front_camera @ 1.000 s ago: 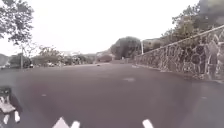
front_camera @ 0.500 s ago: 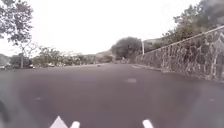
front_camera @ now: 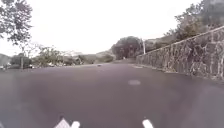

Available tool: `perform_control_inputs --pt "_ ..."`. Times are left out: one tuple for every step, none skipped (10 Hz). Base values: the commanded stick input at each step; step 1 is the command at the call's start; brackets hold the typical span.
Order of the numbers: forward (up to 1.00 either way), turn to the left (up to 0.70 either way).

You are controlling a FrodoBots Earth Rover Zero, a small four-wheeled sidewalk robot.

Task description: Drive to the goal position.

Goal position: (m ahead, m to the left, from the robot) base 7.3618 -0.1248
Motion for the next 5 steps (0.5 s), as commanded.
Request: perform_control_inputs --pt "0.50 0.00" --pt "0.50 0.00" --pt "0.50 0.00" --pt "0.50 0.00" --pt "0.50 0.00"
